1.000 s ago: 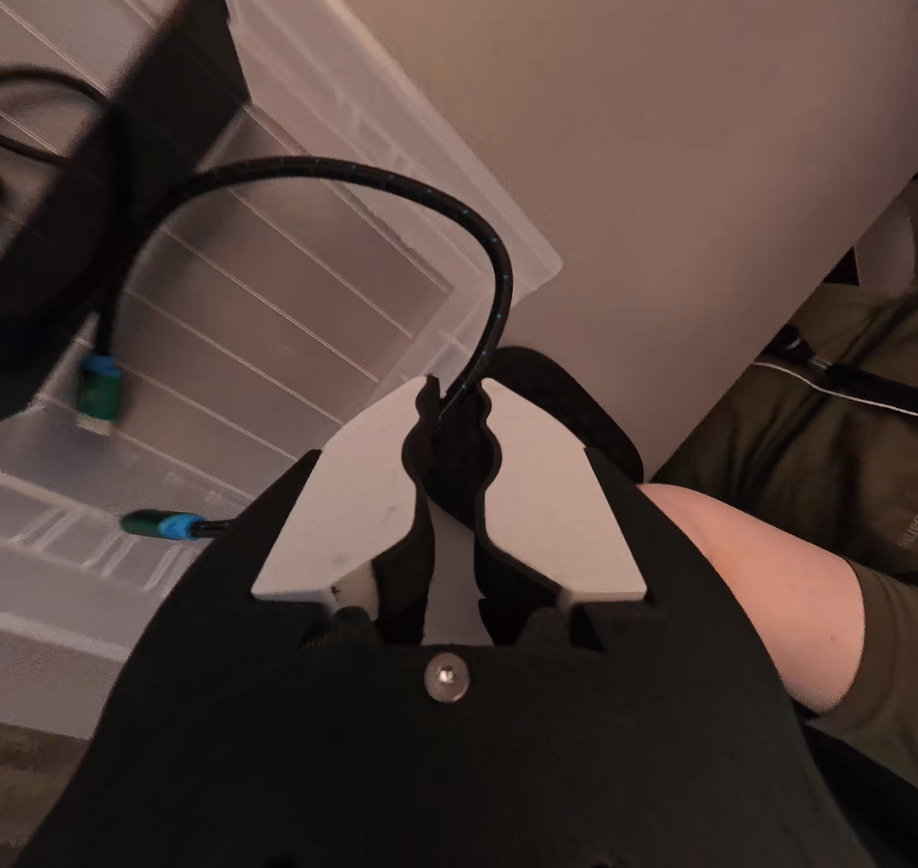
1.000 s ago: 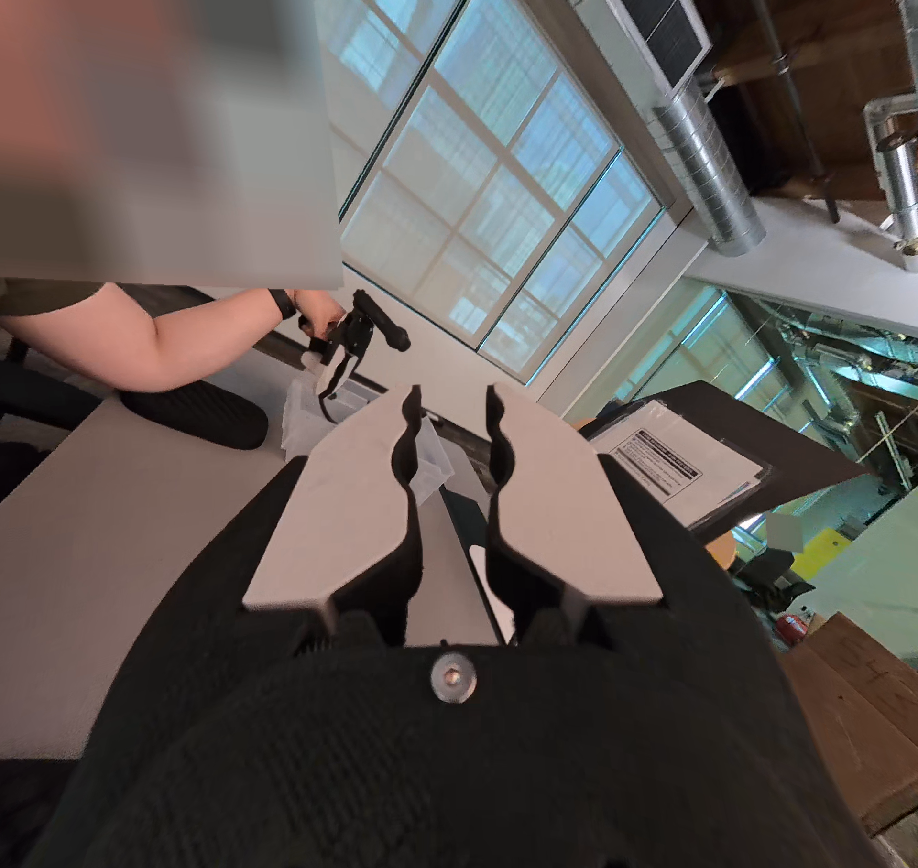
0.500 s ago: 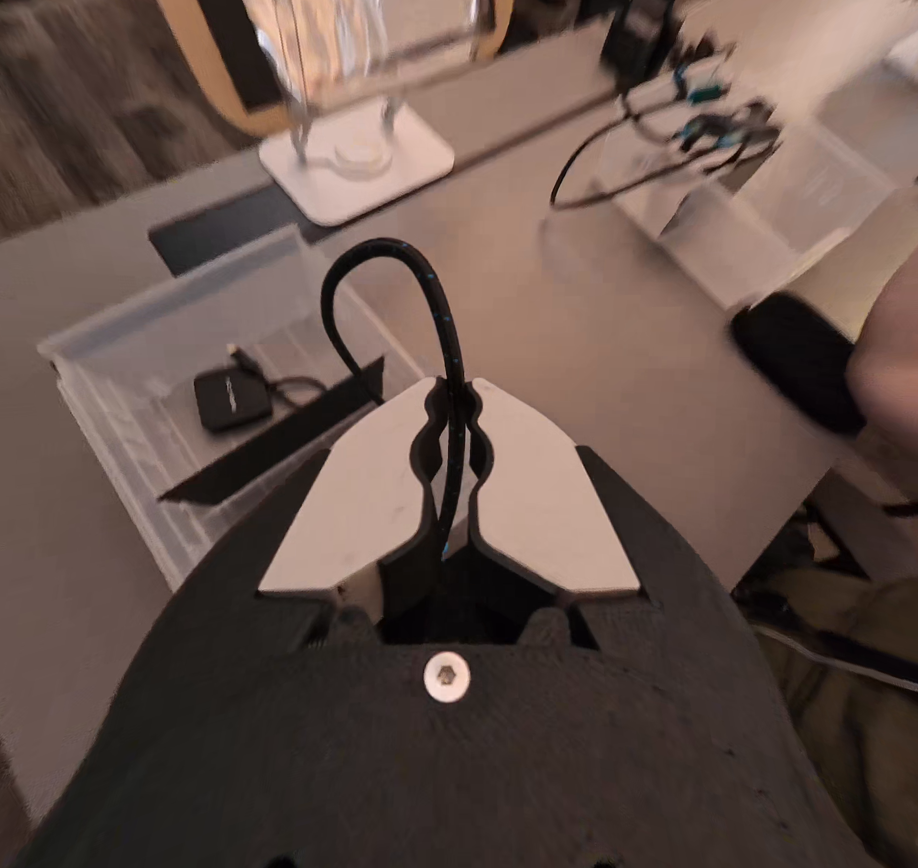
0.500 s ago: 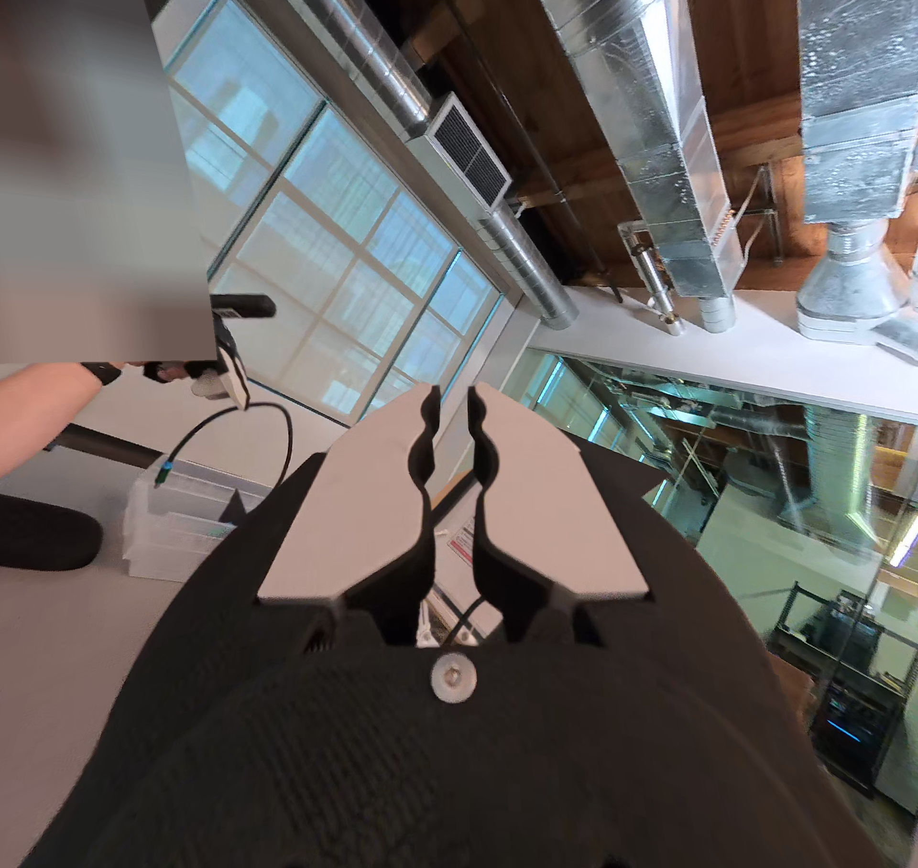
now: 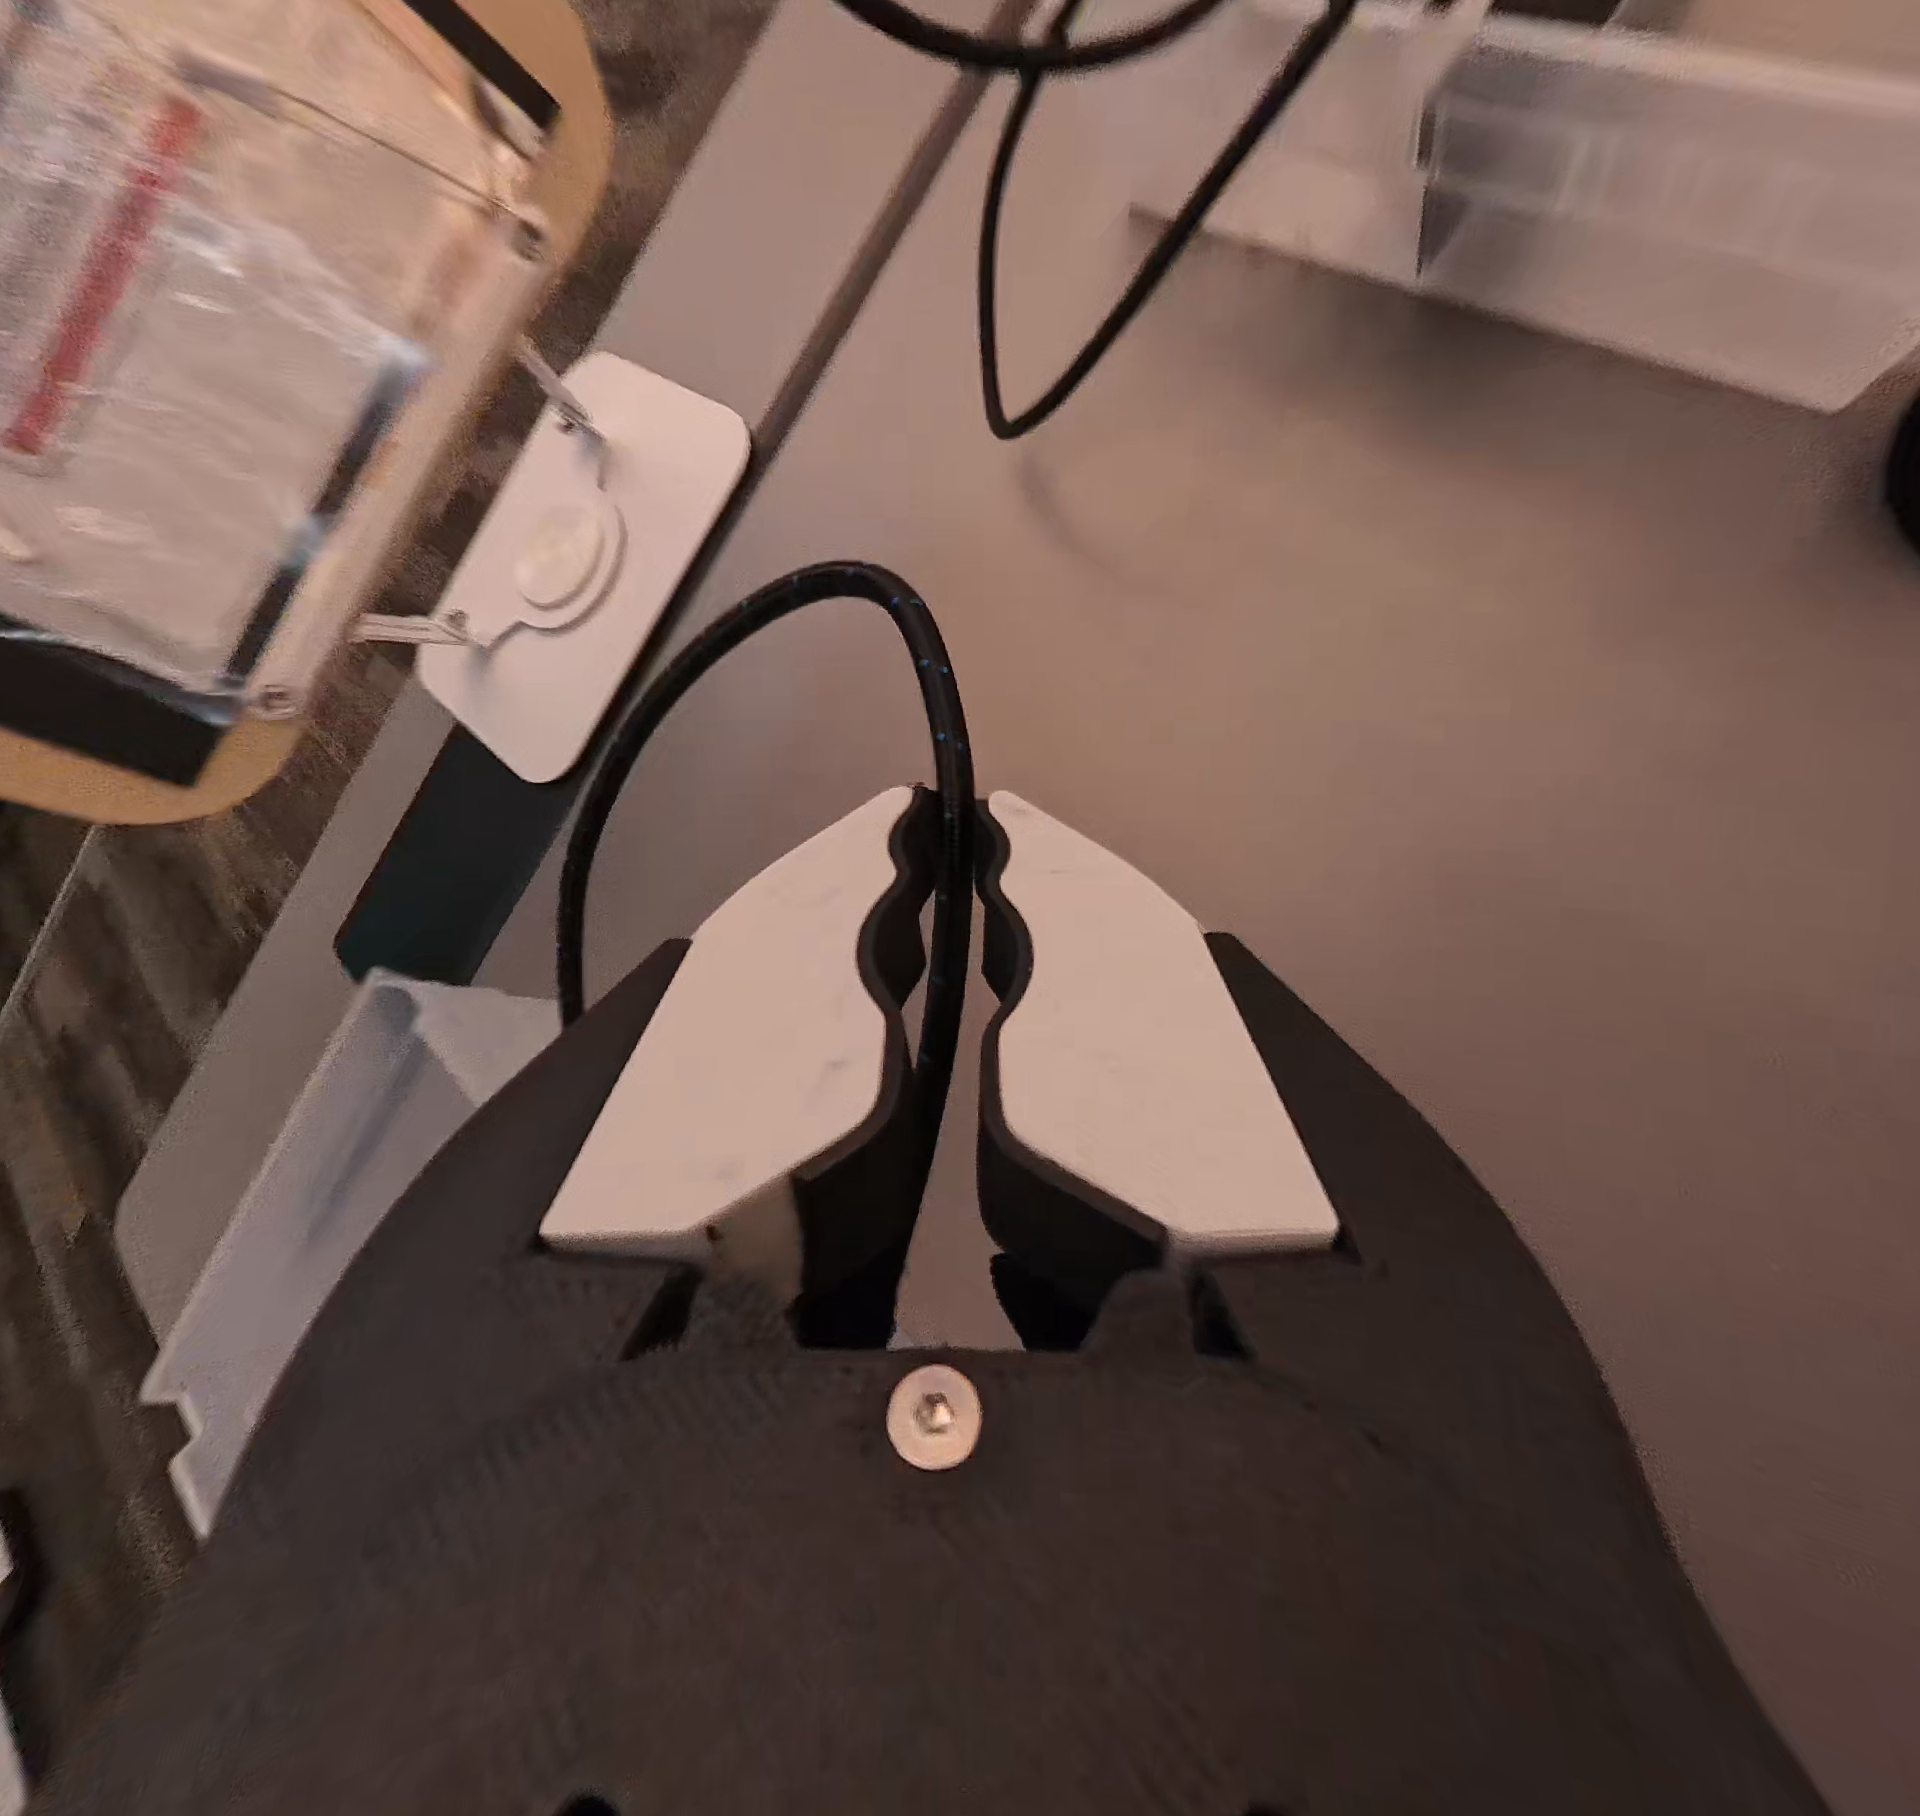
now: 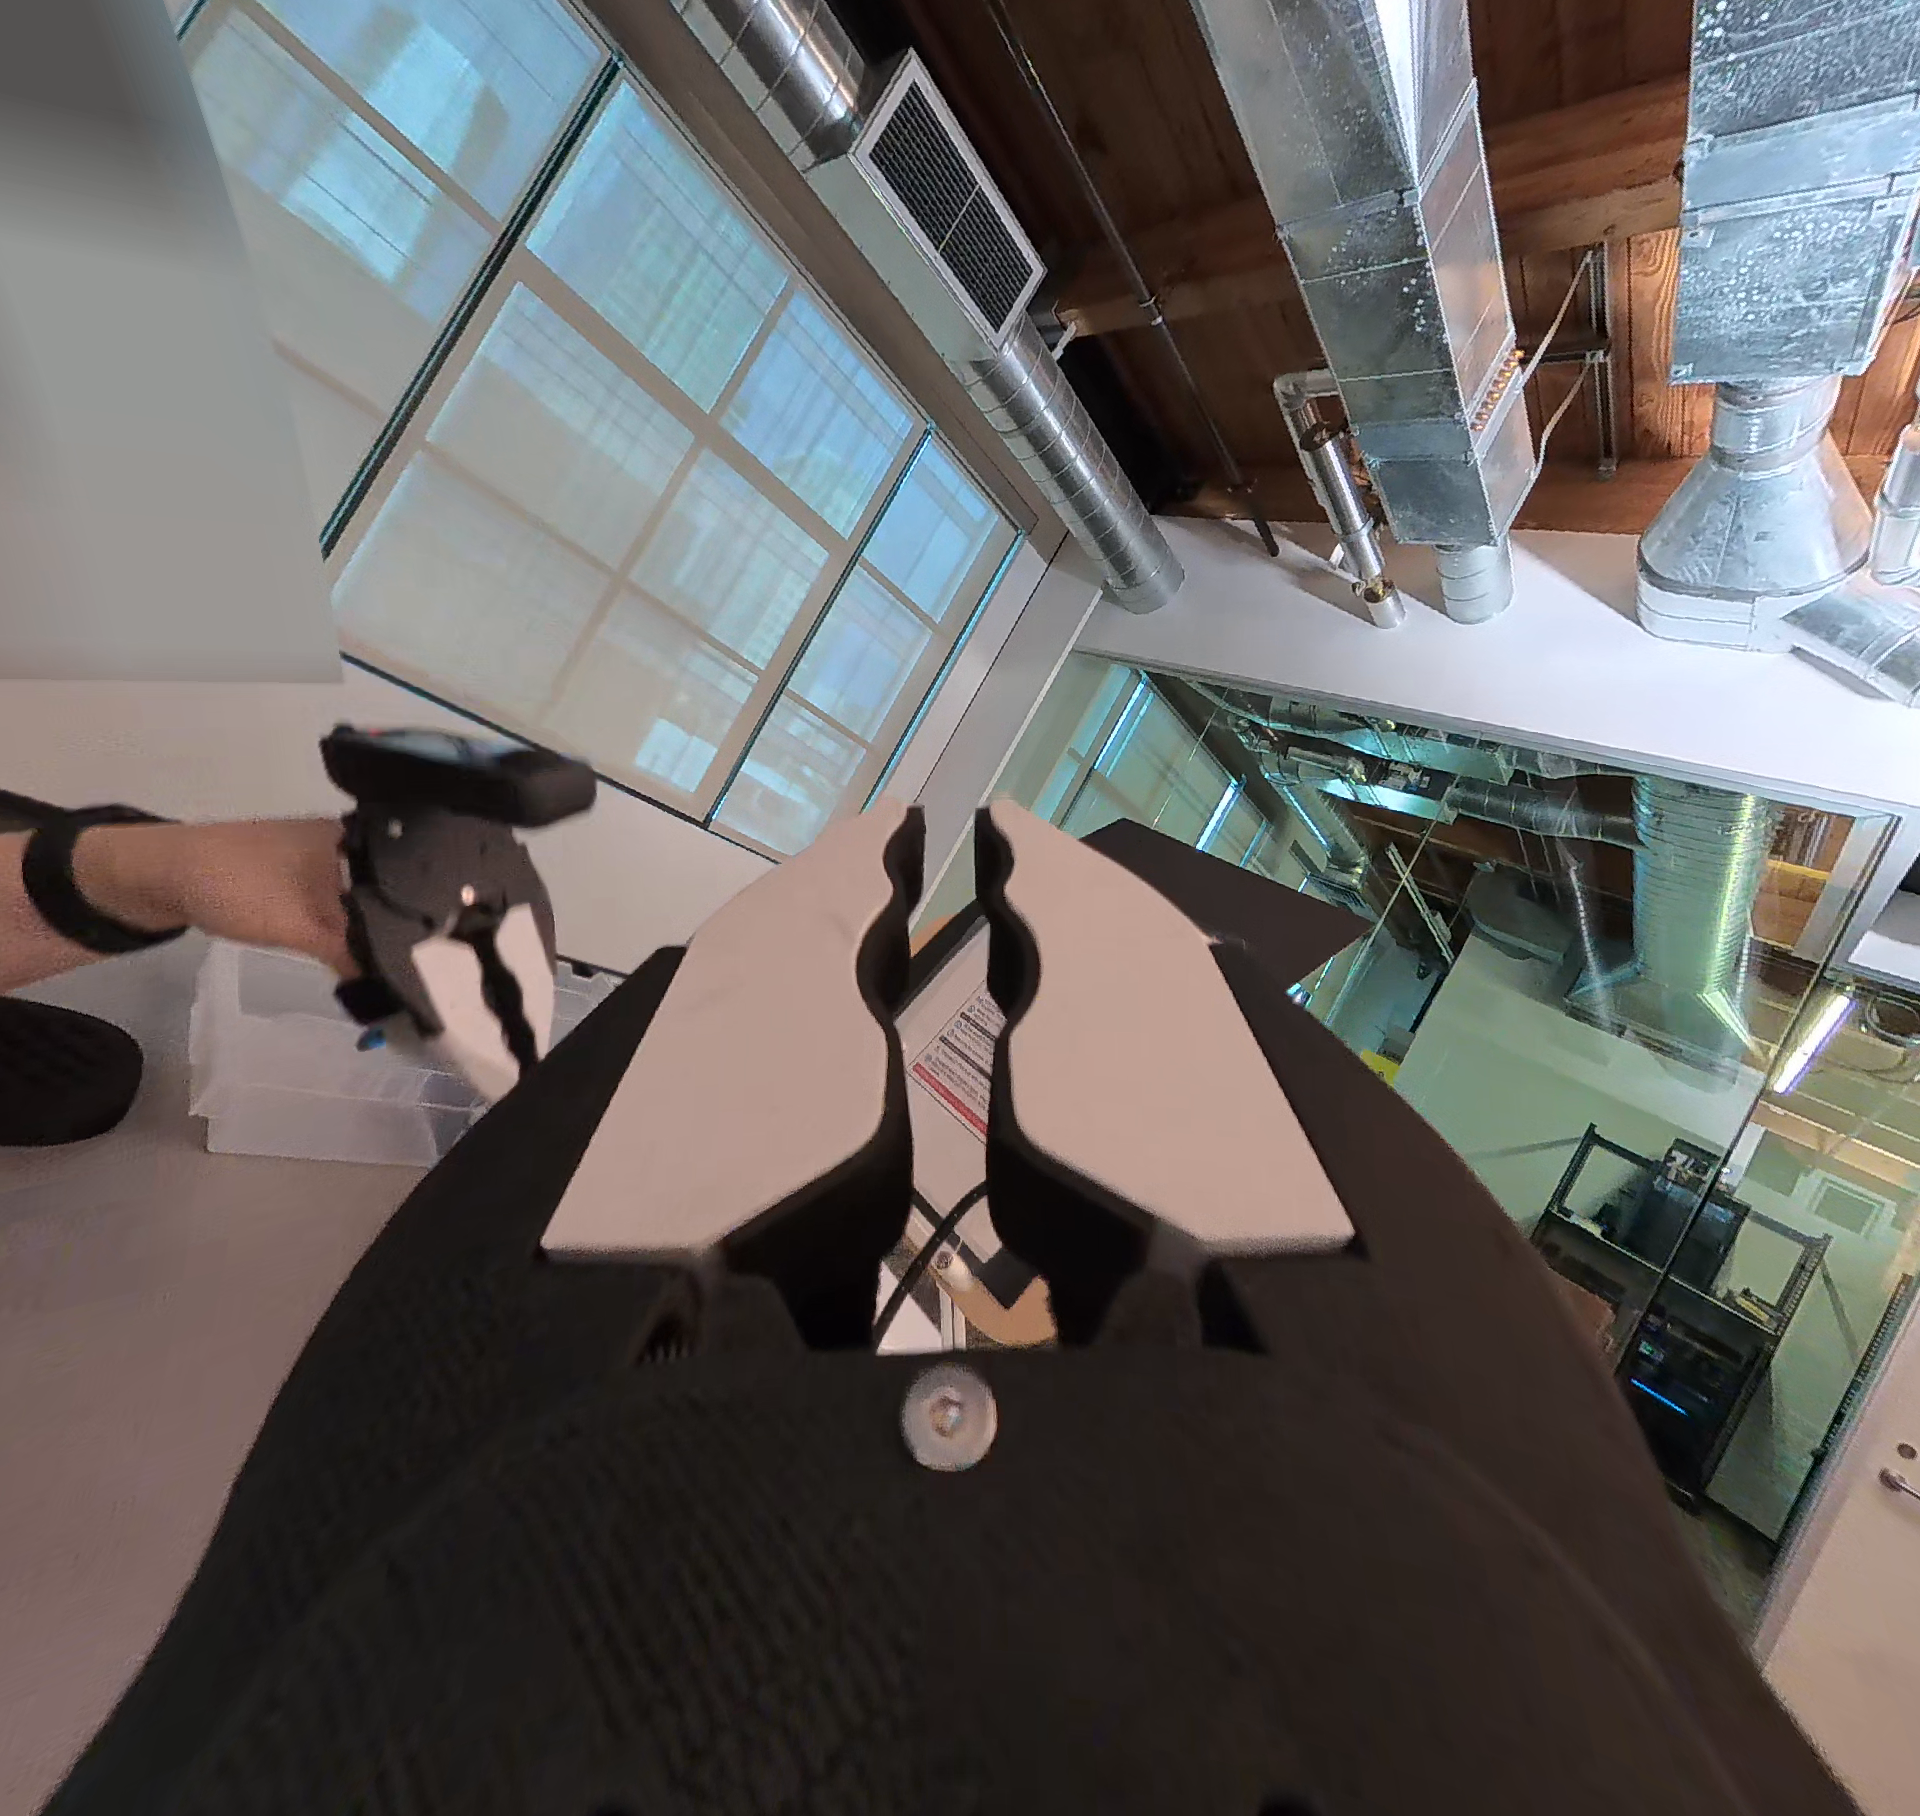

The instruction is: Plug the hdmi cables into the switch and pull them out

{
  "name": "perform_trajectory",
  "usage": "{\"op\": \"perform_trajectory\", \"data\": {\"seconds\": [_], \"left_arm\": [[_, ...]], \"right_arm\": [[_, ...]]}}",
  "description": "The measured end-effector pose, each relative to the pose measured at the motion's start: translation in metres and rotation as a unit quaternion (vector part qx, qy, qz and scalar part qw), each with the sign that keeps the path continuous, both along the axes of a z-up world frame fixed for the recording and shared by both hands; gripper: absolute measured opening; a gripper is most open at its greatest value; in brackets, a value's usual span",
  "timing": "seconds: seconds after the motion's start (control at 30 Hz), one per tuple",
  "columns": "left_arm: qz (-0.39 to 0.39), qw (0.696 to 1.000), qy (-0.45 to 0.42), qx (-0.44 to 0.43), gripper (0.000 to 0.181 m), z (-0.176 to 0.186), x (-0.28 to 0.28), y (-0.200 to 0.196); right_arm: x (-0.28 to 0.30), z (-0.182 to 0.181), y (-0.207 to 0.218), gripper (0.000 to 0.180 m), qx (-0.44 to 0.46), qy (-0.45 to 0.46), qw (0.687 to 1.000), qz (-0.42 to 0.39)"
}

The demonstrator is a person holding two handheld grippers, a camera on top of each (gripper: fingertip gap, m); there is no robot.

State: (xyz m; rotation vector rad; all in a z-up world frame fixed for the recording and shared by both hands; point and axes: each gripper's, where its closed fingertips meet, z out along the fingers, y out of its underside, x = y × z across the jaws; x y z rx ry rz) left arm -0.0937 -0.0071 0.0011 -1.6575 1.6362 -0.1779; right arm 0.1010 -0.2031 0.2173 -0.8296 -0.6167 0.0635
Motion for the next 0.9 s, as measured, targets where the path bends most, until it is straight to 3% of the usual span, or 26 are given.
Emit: {"op": "perform_trajectory", "data": {"seconds": [0.27, 0.43, 0.63, 0.7, 0.8, 0.9], "left_arm": [[-0.046, 0.993, 0.105, 0.004, 0.006, -0.095, 0.045, -0.031], [-0.085, 0.986, 0.143, 0.018, 0.006, -0.120, 0.054, -0.060], [-0.113, 0.979, 0.167, -0.027, 0.006, -0.147, 0.055, -0.085], [-0.121, 0.980, 0.154, -0.026, 0.018, -0.147, 0.060, -0.086], [-0.131, 0.979, 0.152, -0.043, 0.058, -0.143, 0.060, -0.090], [-0.157, 0.978, 0.084, -0.112, 0.056, -0.112, 0.065, -0.102]], "right_arm": [[0.003, -0.002, 0.003, 0.009, -0.005, -0.001, 1.000, -0.007], [0.003, -0.002, 0.002, 0.009, -0.004, -0.003, 1.000, -0.008], [0.004, -0.003, 0.004, 0.008, -0.010, -0.002, 1.000, -0.010], [0.005, -0.004, 0.005, 0.009, -0.013, -0.004, 1.000, -0.016], [0.005, -0.005, 0.006, 0.009, -0.014, -0.005, 1.000, -0.017], [0.004, -0.005, 0.008, 0.009, -0.016, -0.006, 1.000, -0.017]]}}
